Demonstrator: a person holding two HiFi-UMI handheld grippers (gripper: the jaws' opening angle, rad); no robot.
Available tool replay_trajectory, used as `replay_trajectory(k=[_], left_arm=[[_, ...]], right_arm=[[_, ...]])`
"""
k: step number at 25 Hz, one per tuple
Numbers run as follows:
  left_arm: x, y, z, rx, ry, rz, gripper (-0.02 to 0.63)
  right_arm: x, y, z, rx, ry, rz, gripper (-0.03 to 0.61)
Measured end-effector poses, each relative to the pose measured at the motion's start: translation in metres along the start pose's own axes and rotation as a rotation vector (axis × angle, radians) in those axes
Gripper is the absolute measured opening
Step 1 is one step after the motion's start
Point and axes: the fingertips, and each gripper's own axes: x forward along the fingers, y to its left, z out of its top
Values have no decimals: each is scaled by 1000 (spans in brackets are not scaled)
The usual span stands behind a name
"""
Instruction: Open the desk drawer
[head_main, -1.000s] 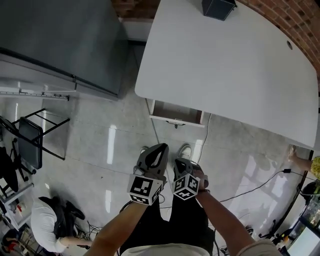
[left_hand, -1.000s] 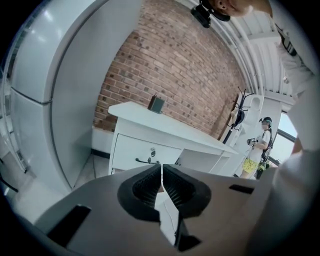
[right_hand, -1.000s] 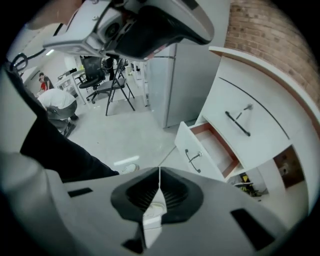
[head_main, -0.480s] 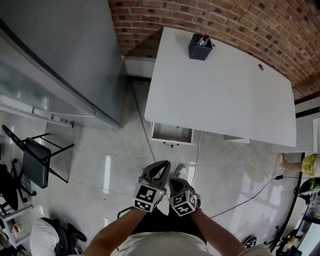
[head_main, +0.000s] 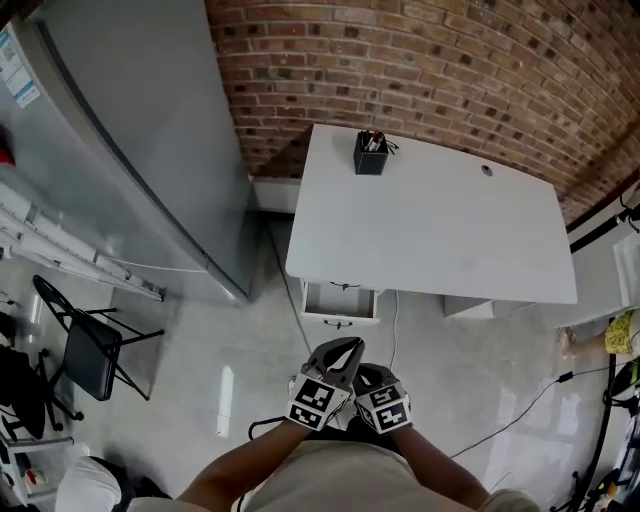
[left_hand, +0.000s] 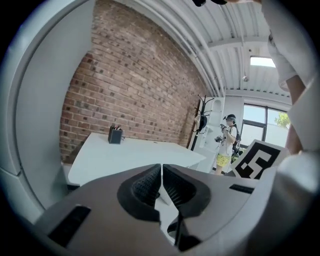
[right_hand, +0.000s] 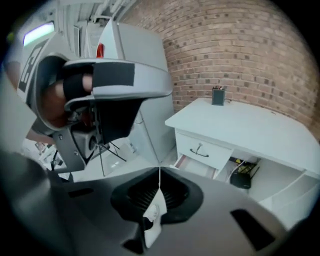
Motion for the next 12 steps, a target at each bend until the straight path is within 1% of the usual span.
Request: replay_trajectory(k=[2, 5, 7, 9, 12], left_arm=[[6, -13, 15, 17, -7, 17, 18], [8, -33, 26, 33, -18, 75, 18], [5, -46, 24, 25, -22, 132, 18], [0, -57, 16, -5, -20, 191, 18], [-6, -69, -1, -31, 9, 243, 18]], right_arm=[[-15, -7, 6, 9, -23, 55, 19], [-40, -18, 12, -6, -75, 121, 18], [-58, -22, 10, -14, -110, 163, 18], [-72, -22, 8, -31, -135, 210, 18], [-82, -20, 5, -35, -148, 280, 17]])
